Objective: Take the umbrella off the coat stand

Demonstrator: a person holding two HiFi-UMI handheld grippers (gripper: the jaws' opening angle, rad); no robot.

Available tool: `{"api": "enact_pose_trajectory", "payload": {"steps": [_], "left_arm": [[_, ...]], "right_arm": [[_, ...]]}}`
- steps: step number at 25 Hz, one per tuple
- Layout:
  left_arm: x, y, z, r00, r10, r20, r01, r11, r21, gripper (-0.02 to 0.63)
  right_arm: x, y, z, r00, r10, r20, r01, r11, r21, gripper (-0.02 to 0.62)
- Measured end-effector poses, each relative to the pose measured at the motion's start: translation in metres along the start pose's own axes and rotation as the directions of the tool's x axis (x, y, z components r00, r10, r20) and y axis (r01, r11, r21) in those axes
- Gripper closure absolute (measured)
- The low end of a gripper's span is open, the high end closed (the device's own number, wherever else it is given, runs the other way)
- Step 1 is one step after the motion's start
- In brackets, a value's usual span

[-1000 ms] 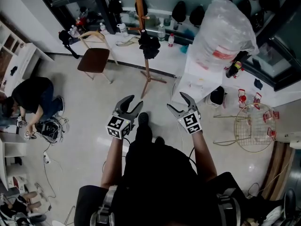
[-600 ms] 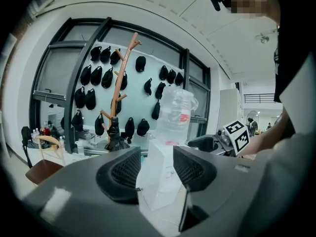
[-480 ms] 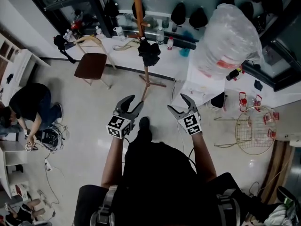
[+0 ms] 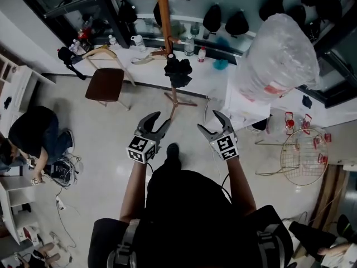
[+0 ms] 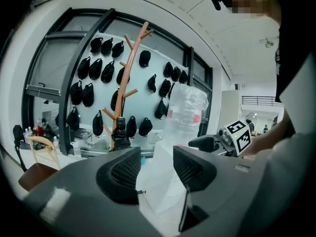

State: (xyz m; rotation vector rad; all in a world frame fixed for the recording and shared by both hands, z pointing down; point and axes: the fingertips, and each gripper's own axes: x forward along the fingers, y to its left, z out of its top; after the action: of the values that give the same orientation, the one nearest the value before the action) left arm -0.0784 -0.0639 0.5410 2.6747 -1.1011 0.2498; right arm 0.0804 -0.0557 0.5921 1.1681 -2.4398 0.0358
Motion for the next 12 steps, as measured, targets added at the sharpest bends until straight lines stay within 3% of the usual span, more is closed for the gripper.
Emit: {"api": "enact_pose_trajectory", "payload": {"steps": [12], "left_arm": [[0.050,0.037,0.009,0.994,-0.104,-0.026,0.103,0.995,-0.006,0.402]], "right_arm": [[0.033,-0.031,0.002,0.996,-0.072,-0.053,0.075,0.996,0.044,0.242]]}}
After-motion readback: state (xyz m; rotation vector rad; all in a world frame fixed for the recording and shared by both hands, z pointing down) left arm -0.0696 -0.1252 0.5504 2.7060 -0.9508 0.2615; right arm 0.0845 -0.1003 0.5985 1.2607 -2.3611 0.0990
